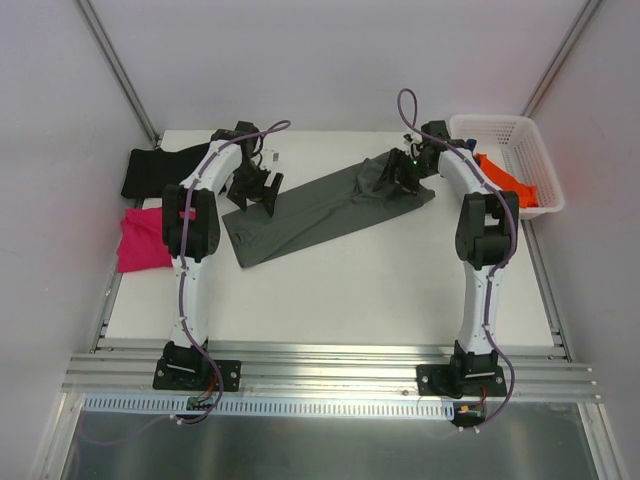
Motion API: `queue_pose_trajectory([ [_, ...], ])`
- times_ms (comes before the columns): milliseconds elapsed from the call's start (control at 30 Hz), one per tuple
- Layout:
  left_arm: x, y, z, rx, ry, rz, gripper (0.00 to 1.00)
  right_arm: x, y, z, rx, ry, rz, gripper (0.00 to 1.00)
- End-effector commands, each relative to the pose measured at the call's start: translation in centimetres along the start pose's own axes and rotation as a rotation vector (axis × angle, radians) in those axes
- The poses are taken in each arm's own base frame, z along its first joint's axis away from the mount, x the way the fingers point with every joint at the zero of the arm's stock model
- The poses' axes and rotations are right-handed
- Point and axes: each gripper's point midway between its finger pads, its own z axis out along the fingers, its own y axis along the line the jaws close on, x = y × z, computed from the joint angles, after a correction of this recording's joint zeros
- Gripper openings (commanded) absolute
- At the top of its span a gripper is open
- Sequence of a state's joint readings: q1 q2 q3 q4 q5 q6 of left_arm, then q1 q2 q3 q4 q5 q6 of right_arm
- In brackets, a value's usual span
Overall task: Fold and stack the t-shirts
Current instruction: Rotate the tshirt 90 degrees
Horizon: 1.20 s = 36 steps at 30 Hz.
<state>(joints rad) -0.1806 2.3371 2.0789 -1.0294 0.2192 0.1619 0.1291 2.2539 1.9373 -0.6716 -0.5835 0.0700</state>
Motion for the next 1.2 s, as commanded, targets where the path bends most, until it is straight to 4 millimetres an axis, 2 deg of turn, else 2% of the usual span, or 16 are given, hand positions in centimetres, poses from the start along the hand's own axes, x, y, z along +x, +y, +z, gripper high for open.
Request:
queue_pose_trajectory([
  [0,0.4,0.5,-1.1,0.003,0.004,-0.005,0.86,1.4,-0.4,0.7,0.004,0.054,0.026,0.61],
  [167,2.1,0.9,-1.2,-0.003,0.037,-0.012,0.86,1.5,-2.3,1.9,0.031,0.081,0.042,0.61],
  [367,5.8,0.5,-1.6,0.002,0.110,-0.006,0.85,0.9,-4.3,2.7,0.050,0.082,0.068,0.61],
  [400,7.0,0.4,-1.3,0.003,0.140,-0.008,0.85,0.8,-4.5,2.9,0.050,0.081,0.071,0.61],
  [600,10.5,-0.2,-1.2,0.025,0.210,-0.019,0.84,-2.0,-4.5,3.4,0.033,0.026,0.055,0.61],
  [733,12.0,-1.2,-1.4,0.049,0.229,-0.055,0.83,-4.0,-4.3,3.9,0.015,-0.017,0.041,0.61],
  [933,13.8,-3.4,-0.9,0.081,0.263,-0.058,0.84,-6.1,-3.7,5.1,-0.019,-0.071,0.044,0.62],
  [967,14.6,-3.9,-0.7,0.084,0.282,-0.055,0.84,-6.5,-3.4,5.3,-0.027,-0.081,0.039,0.62],
  [1067,15.9,-6.7,-0.7,0.111,0.301,-0.003,0.84,-7.2,-3.0,6.0,-0.043,-0.098,0.041,0.62],
  [1100,17.3,-7.5,-0.4,0.118,0.332,0.012,0.84,-7.5,-3.0,6.2,-0.048,-0.108,0.037,0.63],
  [1167,18.4,-9.9,-0.6,0.136,0.342,0.057,0.84,-8.3,-2.9,6.6,-0.060,-0.132,0.036,0.62],
])
